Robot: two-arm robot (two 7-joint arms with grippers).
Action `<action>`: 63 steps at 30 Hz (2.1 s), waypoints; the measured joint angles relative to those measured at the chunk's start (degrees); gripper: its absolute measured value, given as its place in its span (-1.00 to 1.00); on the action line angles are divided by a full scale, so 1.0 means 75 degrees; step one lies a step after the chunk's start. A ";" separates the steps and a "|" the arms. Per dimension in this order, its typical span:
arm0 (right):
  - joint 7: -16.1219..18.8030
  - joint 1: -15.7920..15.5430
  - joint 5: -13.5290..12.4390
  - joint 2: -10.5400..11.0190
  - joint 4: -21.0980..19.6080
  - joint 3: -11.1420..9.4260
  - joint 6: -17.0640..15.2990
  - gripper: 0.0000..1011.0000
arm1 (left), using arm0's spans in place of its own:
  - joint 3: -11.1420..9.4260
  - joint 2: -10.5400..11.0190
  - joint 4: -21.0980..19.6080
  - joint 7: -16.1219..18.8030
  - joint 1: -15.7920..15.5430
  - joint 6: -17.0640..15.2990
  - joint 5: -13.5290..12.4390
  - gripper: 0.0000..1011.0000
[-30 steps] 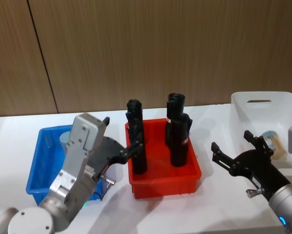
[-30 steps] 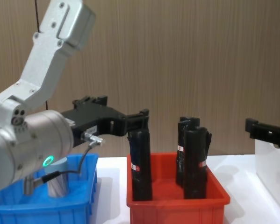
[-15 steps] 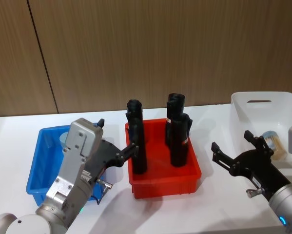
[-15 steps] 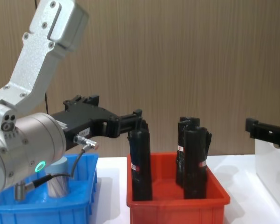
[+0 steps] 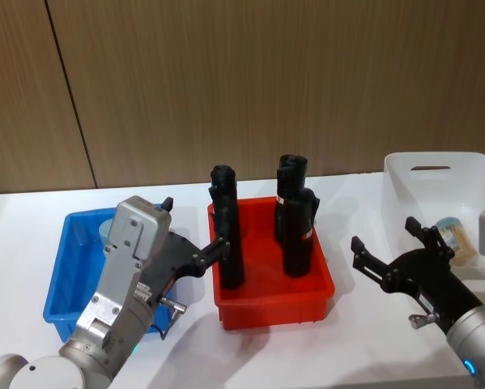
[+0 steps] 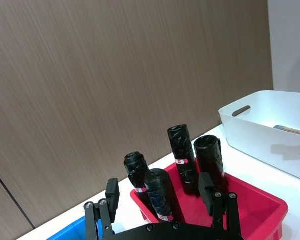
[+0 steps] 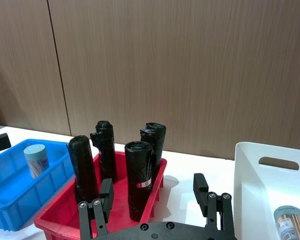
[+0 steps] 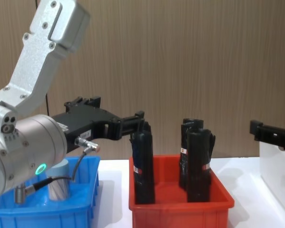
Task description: Pick the cotton swabs from the blue box and place them into the white box.
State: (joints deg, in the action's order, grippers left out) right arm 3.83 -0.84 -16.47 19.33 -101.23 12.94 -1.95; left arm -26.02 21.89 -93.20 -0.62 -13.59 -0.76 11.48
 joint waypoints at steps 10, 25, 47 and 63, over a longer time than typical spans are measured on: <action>0.0000 0.0000 0.0000 0.0000 0.0000 0.0000 0.0000 0.98 | 0.0000 0.0000 0.0004 -0.0001 0.0000 -0.0005 0.0001 0.99; 0.0000 0.0000 0.0000 0.0000 0.0000 0.0000 0.0000 0.98 | 0.0000 0.0000 0.0004 -0.0001 0.0000 -0.0005 0.0001 0.99; 0.0199 0.0235 0.0053 -0.0061 0.0266 -0.0022 -0.0067 0.98 | 0.0000 0.0000 0.0004 -0.0002 0.0000 -0.0005 0.0001 0.99; 0.1295 0.1386 0.0307 -0.0326 0.1745 -0.0081 -0.0158 0.98 | 0.0000 0.0000 0.0004 -0.0002 0.0000 -0.0005 0.0001 0.99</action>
State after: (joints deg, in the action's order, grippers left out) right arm 13.54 9.56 -14.17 16.88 -88.14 12.33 -3.14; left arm -26.02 21.89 -93.17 -0.63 -13.59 -0.79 11.48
